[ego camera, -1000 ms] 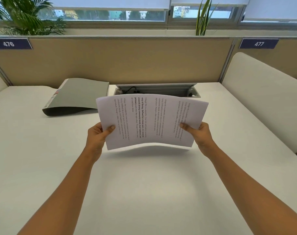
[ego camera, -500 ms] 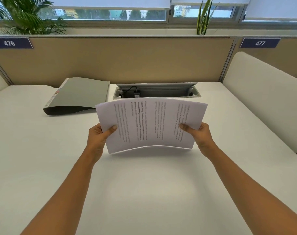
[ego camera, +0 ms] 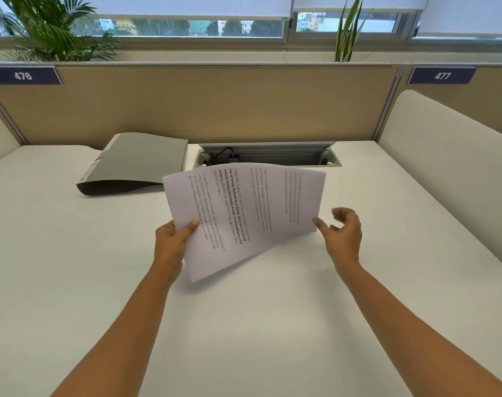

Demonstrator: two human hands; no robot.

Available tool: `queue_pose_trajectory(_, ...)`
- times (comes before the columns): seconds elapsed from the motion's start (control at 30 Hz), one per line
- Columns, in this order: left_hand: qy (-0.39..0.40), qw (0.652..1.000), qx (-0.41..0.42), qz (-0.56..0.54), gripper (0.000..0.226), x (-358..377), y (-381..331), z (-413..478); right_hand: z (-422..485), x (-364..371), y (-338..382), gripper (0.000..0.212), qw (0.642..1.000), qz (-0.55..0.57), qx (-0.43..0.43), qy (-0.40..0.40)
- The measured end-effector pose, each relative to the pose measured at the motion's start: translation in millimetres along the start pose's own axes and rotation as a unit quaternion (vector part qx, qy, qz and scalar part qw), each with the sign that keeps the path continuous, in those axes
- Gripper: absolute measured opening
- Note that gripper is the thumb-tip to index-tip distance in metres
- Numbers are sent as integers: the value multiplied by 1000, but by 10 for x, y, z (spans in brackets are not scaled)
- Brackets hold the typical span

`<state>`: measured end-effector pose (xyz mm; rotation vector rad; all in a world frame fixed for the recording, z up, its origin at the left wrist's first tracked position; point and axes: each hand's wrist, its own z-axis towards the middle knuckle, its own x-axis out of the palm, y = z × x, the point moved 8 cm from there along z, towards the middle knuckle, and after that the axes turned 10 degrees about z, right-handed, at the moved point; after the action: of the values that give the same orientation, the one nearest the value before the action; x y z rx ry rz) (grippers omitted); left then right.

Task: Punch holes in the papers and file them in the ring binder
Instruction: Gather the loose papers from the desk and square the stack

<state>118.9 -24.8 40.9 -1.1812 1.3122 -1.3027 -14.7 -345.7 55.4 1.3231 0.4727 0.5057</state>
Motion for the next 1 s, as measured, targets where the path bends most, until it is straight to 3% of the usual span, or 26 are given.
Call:
queue_pose_trajectory(0.13, -14, 1000, -18, -14, 11, 72, 66, -45, -50, 99, -69, 16, 998, -46, 23, 46)
queue_pose_trajectory(0.3, -45, 997, -29, -49, 20, 139, 97, -140, -368, 511, -322, 39, 950, -33, 250, 186)
queue_pose_trajectory(0.43, -65, 994, -48, -79, 16, 209, 160, -233, -614, 772, -364, 30, 903, 66, 356, 231)
queue_pose_trajectory(0.5, -70, 991, -61, -98, 18, 251, 201, -289, -649, 863, -352, 18, 889, 173, 366, 215)
queue_pose_trajectory(0.6, -72, 987, -80, -117, 25, 309, 264, -388, -608, 876, -355, 28, 884, 256, 352, 172)
queue_pose_trajectory(0.7, -74, 986, -100, -114, 26, 330, 313, -474, -558, 853, -345, 31, 898, 245, 328, 161)
queue_pose_trajectory(1.0, -132, 977, -140, -94, 33, -84, 395, -514, -479, 920, -302, 32, 920, 161, 272, 233)
